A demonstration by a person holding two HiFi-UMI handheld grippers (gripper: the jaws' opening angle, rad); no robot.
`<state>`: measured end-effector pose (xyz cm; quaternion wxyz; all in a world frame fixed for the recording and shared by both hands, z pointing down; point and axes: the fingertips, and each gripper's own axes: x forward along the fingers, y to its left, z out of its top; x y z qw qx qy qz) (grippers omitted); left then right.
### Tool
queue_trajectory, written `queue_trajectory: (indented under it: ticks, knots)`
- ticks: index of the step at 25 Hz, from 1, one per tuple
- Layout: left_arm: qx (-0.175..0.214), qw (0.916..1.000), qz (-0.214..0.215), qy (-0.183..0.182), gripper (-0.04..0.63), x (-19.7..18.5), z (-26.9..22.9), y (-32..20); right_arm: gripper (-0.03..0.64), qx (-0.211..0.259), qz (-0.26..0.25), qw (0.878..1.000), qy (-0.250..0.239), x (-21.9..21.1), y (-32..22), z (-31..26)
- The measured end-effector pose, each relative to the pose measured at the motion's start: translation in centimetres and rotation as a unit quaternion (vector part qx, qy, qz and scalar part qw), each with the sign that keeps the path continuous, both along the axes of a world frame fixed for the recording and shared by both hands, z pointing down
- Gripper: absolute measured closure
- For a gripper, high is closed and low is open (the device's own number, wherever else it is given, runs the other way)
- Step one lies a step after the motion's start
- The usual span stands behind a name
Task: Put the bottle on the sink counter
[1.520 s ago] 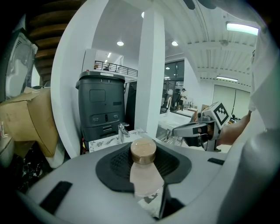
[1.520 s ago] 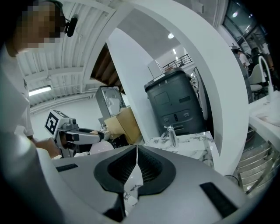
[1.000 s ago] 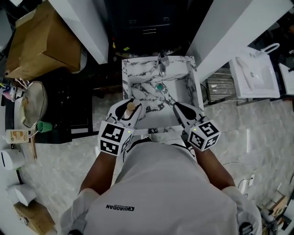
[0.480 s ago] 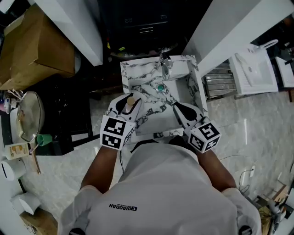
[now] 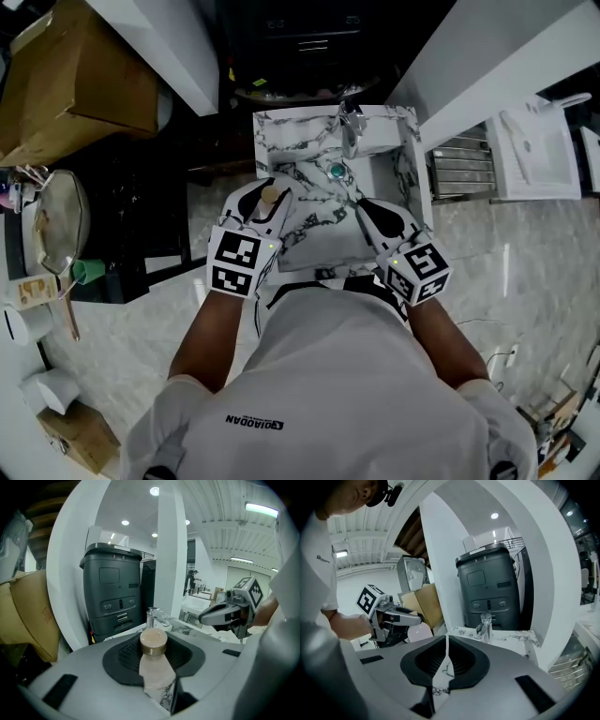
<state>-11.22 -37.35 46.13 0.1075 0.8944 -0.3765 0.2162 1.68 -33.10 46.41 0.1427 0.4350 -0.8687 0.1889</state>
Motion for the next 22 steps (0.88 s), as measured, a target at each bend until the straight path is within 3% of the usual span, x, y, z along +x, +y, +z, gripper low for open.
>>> queue_trajectory:
  ticks: [22]
  knots:
    - [-0.008, 0.9991, -0.014, -0.038, 0.459, 1.9, 4.2, -6.2, 0.574, -0.039, -0.05, 0.998, -0.007, -2.3, -4.1, 3.8]
